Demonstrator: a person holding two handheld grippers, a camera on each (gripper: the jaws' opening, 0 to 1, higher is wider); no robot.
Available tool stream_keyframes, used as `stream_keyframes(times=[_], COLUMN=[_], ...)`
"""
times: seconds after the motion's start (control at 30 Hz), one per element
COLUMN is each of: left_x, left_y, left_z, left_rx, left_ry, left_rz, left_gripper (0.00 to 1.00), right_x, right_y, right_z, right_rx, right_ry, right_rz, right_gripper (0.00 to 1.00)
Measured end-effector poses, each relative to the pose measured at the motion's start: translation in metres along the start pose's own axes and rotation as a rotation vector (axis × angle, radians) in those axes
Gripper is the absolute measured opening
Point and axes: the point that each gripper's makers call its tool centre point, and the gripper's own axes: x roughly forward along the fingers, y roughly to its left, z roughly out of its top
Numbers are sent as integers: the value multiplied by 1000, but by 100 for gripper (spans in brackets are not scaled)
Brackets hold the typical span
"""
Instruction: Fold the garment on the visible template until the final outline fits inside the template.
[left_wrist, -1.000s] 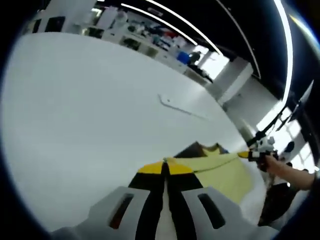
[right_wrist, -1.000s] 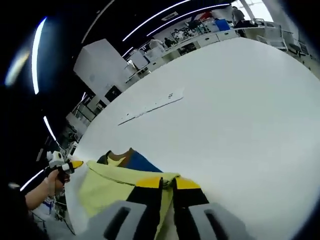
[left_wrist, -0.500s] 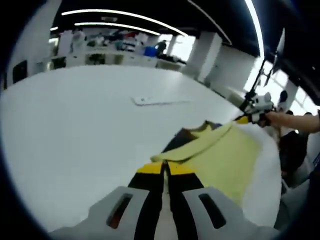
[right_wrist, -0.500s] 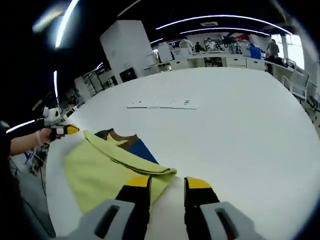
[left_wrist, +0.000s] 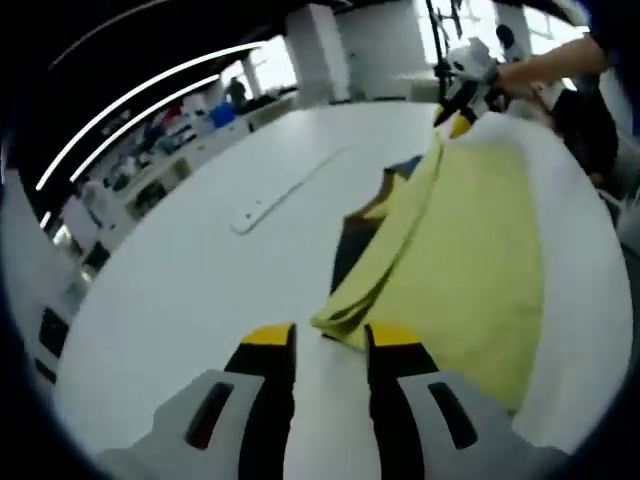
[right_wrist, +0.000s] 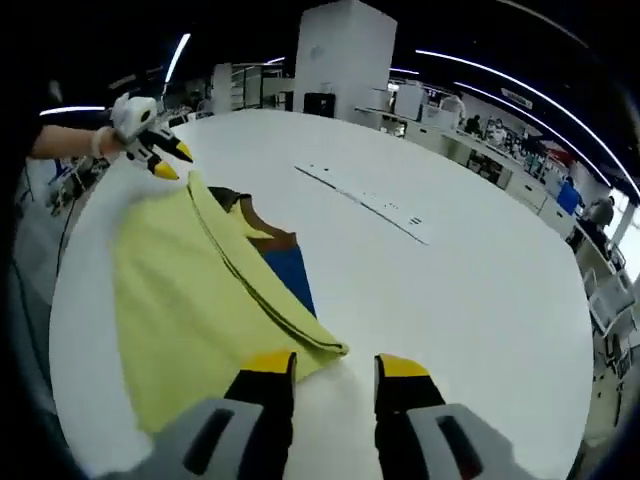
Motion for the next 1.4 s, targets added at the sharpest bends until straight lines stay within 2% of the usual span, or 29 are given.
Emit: stream_keyframes(times=[0.1, 0.23, 0.27, 0.5, 0.67, 0.83, 1.0, 1.07, 1.2, 1.27, 1.3, 1.33, 1.37, 1.4], left_x=[6, 12, 13, 21, 23, 23, 22, 22, 21, 15, 14, 11, 10, 9], left_y=[-1, -2, -4, -4, -2, 0, -2, -1, 4, 5, 6, 8, 11, 13], left_z=[-1, -6, -5, -3, -9, -12, -11, -11, -9, -2, 0, 3, 5, 8], left_rx=[53, 192, 173, 313, 331, 347, 327, 307, 71, -8, -57, -159, -222, -283], left_ry=[19, 72, 62, 86, 102, 110, 106, 105, 76, 49, 38, 24, 2, -17], left_rz=[-17, -30, -33, -49, -56, -57, -60, -59, -54, -45, -48, -50, -50, -51], left_gripper=[22, 20, 20, 17, 15, 12, 7, 5, 1, 1, 1, 1, 1, 0], right_x=[2, 4, 6, 10, 12, 15, 18, 18, 15, 13, 12, 10, 9, 9], right_y=[1, 0, -1, 1, 2, 4, 7, 7, 4, 2, 1, 0, -1, -4], right_z=[3, 3, 3, 1, 2, 7, 3, 3, 6, 10, 11, 13, 14, 18], right_rx=[-53, -104, -102, -161, -237, -240, -253, -252, -154, -99, -102, -76, -54, 6], right_ry=[6, 17, 17, 38, 39, 28, 54, 59, 47, 37, 30, 22, 18, -2], right_rz=[16, 30, 29, 66, 85, 97, 107, 105, 83, 80, 77, 74, 70, 61], right_gripper=[29, 29, 29, 28, 23, 17, 3, 0, 0, 0, 0, 0, 0, 0])
